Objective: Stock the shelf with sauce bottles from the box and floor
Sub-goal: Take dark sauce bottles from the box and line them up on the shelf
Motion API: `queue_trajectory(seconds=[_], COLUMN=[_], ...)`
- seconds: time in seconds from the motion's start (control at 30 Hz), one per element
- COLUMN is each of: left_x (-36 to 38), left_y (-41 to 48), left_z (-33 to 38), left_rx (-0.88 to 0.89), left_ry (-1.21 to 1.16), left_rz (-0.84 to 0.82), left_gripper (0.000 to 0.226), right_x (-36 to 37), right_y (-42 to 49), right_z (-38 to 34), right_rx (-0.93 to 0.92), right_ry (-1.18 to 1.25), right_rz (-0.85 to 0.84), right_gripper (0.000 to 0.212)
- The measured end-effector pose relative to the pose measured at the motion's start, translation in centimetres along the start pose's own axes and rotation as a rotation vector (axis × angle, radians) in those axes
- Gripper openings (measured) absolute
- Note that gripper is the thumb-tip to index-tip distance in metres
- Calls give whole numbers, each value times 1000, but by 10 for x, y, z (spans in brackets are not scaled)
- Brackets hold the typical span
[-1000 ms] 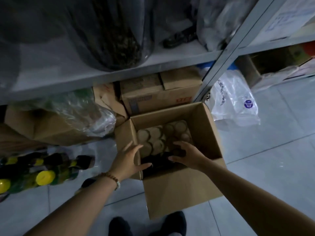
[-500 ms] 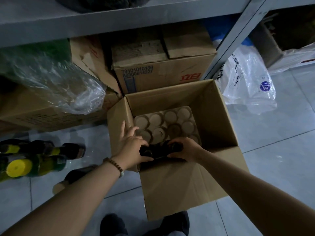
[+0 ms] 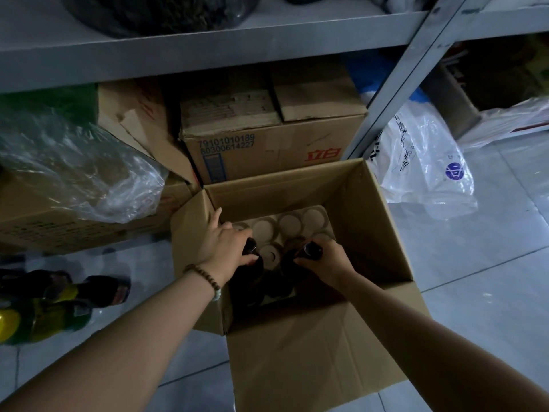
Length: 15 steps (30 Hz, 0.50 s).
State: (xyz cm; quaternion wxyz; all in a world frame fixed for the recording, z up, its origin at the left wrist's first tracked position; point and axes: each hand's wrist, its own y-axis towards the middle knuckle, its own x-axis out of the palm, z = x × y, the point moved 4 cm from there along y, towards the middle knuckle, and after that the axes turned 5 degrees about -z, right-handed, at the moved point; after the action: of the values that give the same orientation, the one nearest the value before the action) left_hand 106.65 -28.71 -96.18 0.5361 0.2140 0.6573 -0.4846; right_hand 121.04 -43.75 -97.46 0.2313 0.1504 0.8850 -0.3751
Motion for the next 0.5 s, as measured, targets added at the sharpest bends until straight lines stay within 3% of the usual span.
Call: queue_trajectory(seconds=[0.33,0.5], left_x=[-1,-18], left_y=[4,-32], left_z=[3,15], left_rx=[162,192], left_ry=[-206,-718], left_rz=[-86,-145], left_gripper=[34,44], right_x=[-14,-46], right_y=[1,-38], right_z=[-2,-27], right_rx=[-20,-88], right_ry=[-111,-105], right_rz=[53,110], right_gripper=[39,28])
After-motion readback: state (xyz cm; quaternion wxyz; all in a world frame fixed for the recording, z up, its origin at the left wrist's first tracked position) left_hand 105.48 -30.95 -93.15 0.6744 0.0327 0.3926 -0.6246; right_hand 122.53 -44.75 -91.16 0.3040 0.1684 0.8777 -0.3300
